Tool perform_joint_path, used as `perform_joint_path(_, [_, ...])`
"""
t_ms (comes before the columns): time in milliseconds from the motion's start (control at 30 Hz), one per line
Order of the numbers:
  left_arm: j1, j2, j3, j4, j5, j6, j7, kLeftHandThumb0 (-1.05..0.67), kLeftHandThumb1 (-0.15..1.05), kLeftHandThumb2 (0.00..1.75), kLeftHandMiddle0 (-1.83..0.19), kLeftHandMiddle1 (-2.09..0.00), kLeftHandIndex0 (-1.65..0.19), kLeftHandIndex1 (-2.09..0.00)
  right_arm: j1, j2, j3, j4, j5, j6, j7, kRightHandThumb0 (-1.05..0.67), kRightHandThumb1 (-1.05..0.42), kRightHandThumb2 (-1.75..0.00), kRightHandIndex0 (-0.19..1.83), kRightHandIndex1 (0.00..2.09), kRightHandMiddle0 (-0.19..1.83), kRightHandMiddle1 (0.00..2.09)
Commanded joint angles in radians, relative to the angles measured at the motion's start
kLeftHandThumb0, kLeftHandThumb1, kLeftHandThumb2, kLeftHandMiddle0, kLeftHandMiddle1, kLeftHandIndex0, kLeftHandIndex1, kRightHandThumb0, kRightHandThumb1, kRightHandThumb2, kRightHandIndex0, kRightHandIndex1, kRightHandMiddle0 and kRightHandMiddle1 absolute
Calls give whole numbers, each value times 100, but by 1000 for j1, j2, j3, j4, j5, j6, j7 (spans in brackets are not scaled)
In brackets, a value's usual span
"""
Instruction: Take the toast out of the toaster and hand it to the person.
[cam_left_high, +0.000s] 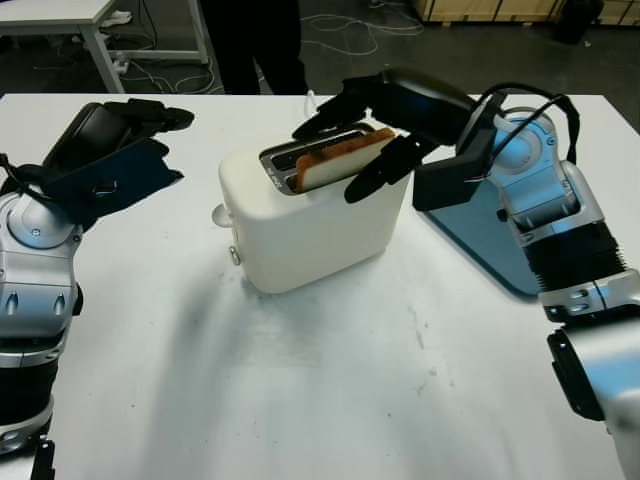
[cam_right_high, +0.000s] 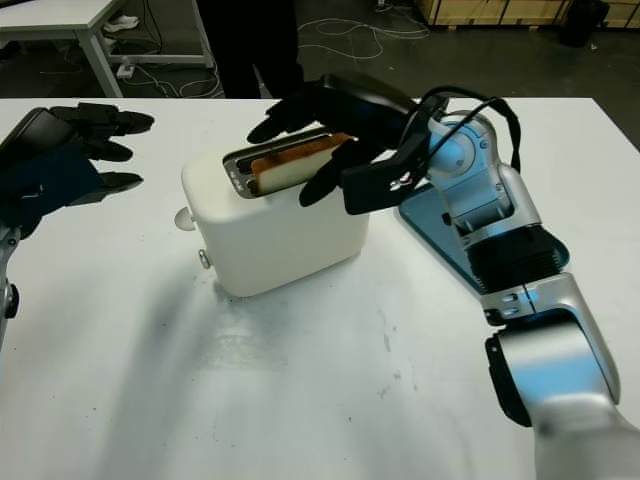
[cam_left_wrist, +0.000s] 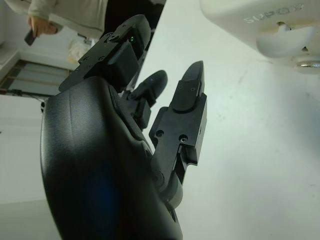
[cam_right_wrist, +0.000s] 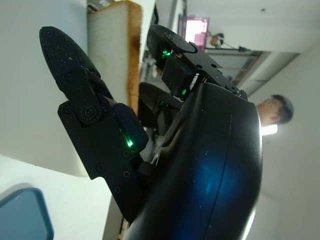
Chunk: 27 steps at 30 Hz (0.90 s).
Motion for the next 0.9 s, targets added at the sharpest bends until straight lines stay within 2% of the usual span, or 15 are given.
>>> perform_joint_path(0, [3,5,-7,1,6,-8,3,-1,92,13,-44,-62,-64,-1,-17,9,8,33,-14,-27,-18,-70,-69,-1,25,104,71,10])
perform_joint_path(267, [8,-2,0,-7,3,7,6,-2,92,14,-45,-62,-64,0,-23,17,11,123,-36,-68,-45,-61,-72,-1,31,105,73,14])
perform_joint_path(600, [19,-3,7,-8,3,-7,14,-4,92,14,-44,-62,-64,0,-32,23,10,183,-44,-110,-69,-50,-75,0,50,99,79,21])
perform_joint_path(700, [21,-3,9,-8,2,-10,14,-5,92,14,-44,-62,-64,0,-32,27,6,184,-40,-103,-71,-48,-77,-1,65,98,86,25])
perform_joint_path(767, [21,-4,10,-9,1,-6,14,-5,92,14,-44,-62,-64,0,-32,33,1,180,-27,-92,-61,-46,-80,-1,82,105,99,37])
perform_joint_path(833, [19,-4,8,-12,2,2,12,-5,92,14,-44,-62,-64,0,-33,34,1,177,-25,-84,-54,-45,-83,-1,92,115,99,63])
perform_joint_path(867, [19,-4,7,-14,3,5,12,-5,92,14,-43,-62,-64,0,-34,33,4,173,-29,-79,-52,-46,-88,-2,97,128,96,80])
